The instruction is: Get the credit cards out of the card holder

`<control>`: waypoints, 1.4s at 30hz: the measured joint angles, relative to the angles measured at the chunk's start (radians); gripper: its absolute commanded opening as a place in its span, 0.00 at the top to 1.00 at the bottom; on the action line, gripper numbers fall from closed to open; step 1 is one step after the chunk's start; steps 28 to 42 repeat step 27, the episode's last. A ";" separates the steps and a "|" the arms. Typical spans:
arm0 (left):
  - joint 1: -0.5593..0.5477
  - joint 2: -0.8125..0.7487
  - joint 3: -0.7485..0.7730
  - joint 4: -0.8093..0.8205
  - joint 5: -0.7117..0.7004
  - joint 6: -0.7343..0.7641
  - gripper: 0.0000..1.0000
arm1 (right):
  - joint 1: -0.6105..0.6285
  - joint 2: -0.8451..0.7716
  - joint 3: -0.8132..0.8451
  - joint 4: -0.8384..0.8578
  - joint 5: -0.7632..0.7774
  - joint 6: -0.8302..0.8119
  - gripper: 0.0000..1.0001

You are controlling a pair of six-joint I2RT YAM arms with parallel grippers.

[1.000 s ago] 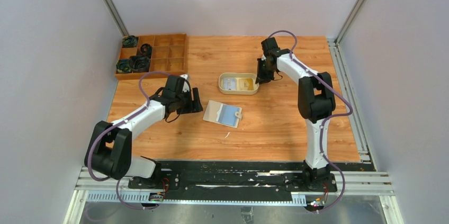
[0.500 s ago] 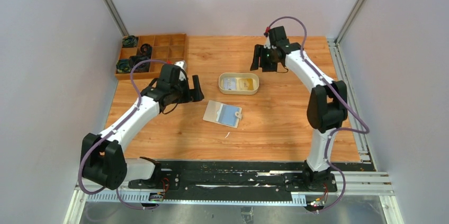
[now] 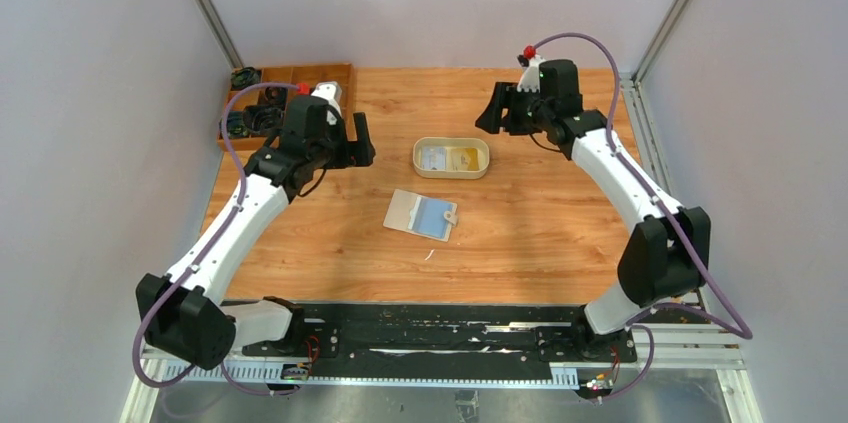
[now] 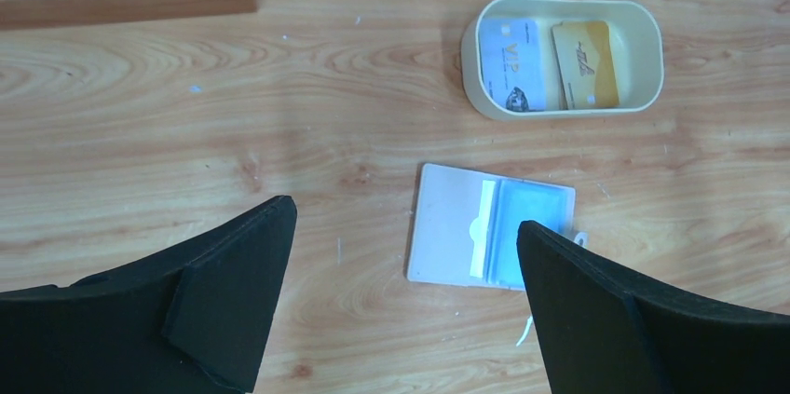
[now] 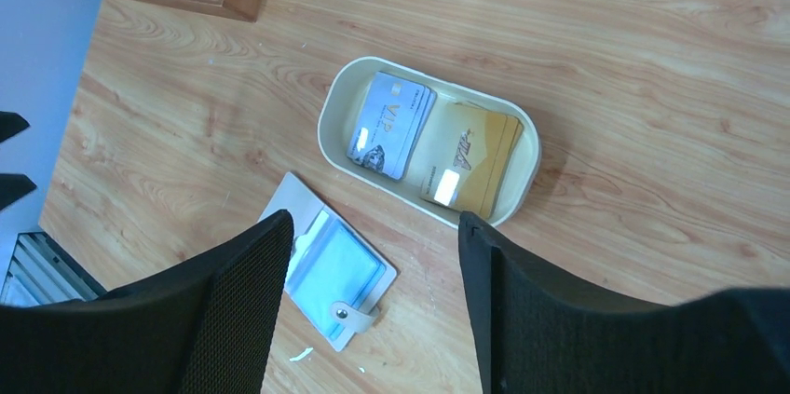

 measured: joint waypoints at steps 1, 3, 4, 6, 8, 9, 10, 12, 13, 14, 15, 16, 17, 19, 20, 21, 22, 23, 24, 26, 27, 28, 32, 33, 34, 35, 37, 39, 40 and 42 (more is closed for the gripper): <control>0.000 -0.010 0.003 0.000 -0.009 0.006 0.00 | -0.003 -0.019 -0.019 0.010 0.002 0.000 0.30; 0.000 -0.027 0.003 0.000 -0.022 0.017 0.00 | -0.009 -0.054 -0.056 0.028 0.005 -0.002 0.28; 0.000 -0.037 0.003 0.001 -0.030 0.023 0.00 | -0.013 -0.076 -0.081 0.039 0.005 -0.003 0.25; 0.000 -0.050 0.003 0.005 -0.040 0.037 0.00 | -0.019 -0.114 -0.122 0.059 0.005 -0.002 0.21; 0.000 -0.061 0.003 0.008 -0.044 0.047 0.00 | -0.027 -0.144 -0.164 0.085 0.004 0.001 0.18; 0.000 -0.065 0.003 0.008 -0.047 0.053 0.00 | -0.034 -0.159 -0.188 0.101 0.000 0.003 0.17; 0.000 -0.069 0.003 0.008 -0.048 0.057 0.00 | -0.040 -0.171 -0.211 0.115 -0.002 0.004 0.15; 0.000 -0.077 0.003 0.013 -0.051 0.066 0.00 | -0.050 -0.185 -0.244 0.138 -0.005 0.008 0.12; 0.000 -0.080 0.003 0.016 -0.052 0.069 0.00 | -0.055 -0.189 -0.257 0.147 -0.005 0.009 0.11; 0.000 -0.084 0.003 0.018 -0.055 0.072 0.00 | -0.060 -0.194 -0.273 0.158 -0.007 0.010 0.10; 0.000 -0.087 0.003 0.020 -0.057 0.075 0.00 | -0.064 -0.195 -0.275 0.160 -0.007 0.010 0.10; 0.000 -0.089 0.003 0.022 -0.059 0.078 0.00 | -0.070 -0.197 -0.280 0.168 -0.009 0.011 0.10; 0.000 -0.089 0.003 0.023 -0.060 0.080 0.00 | -0.074 -0.198 -0.283 0.175 -0.013 0.013 0.10; 0.000 -0.089 0.003 0.023 -0.061 0.084 0.00 | -0.081 -0.202 -0.290 0.193 -0.020 0.016 0.10; 0.000 -0.089 0.003 0.023 -0.062 0.085 0.00 | -0.085 -0.203 -0.293 0.203 -0.024 0.019 0.10; 0.000 -0.089 0.003 0.023 -0.062 0.086 0.00 | -0.087 -0.204 -0.294 0.209 -0.026 0.021 0.10; 0.000 -0.089 0.003 0.023 -0.062 0.086 0.00 | -0.089 -0.204 -0.297 0.218 -0.028 0.025 0.10; 0.000 -0.089 0.003 0.023 -0.062 0.087 0.00 | -0.091 -0.204 -0.299 0.221 -0.030 0.029 0.10; 0.000 -0.089 0.003 0.023 -0.062 0.087 0.00 | -0.092 -0.204 -0.300 0.222 -0.030 0.029 0.10; 0.000 -0.089 0.003 0.023 -0.063 0.090 0.00 | -0.096 -0.203 -0.302 0.225 -0.039 0.034 0.10; 0.000 -0.089 0.004 0.023 -0.066 0.090 0.00 | -0.098 -0.203 -0.303 0.225 -0.046 0.035 0.10; 0.000 -0.089 0.004 0.023 -0.066 0.090 0.00 | -0.098 -0.203 -0.303 0.225 -0.046 0.035 0.10; 0.000 -0.089 0.004 0.023 -0.066 0.090 0.00 | -0.098 -0.203 -0.303 0.225 -0.046 0.035 0.10; 0.000 -0.089 0.004 0.023 -0.066 0.090 0.00 | -0.098 -0.203 -0.303 0.225 -0.046 0.035 0.10; 0.000 -0.089 0.004 0.023 -0.066 0.090 0.00 | -0.098 -0.203 -0.303 0.225 -0.046 0.035 0.10; 0.000 -0.089 0.004 0.023 -0.066 0.090 0.00 | -0.098 -0.203 -0.303 0.225 -0.046 0.035 0.10; 0.000 -0.089 0.004 0.023 -0.066 0.090 0.00 | -0.098 -0.203 -0.303 0.225 -0.046 0.035 0.10; 0.000 -0.089 0.004 0.023 -0.066 0.090 0.00 | -0.098 -0.203 -0.303 0.225 -0.046 0.035 0.10; 0.000 -0.089 0.004 0.023 -0.066 0.090 0.00 | -0.098 -0.203 -0.303 0.225 -0.046 0.035 0.10; 0.000 -0.089 0.004 0.023 -0.066 0.090 0.00 | -0.098 -0.203 -0.303 0.225 -0.046 0.035 0.10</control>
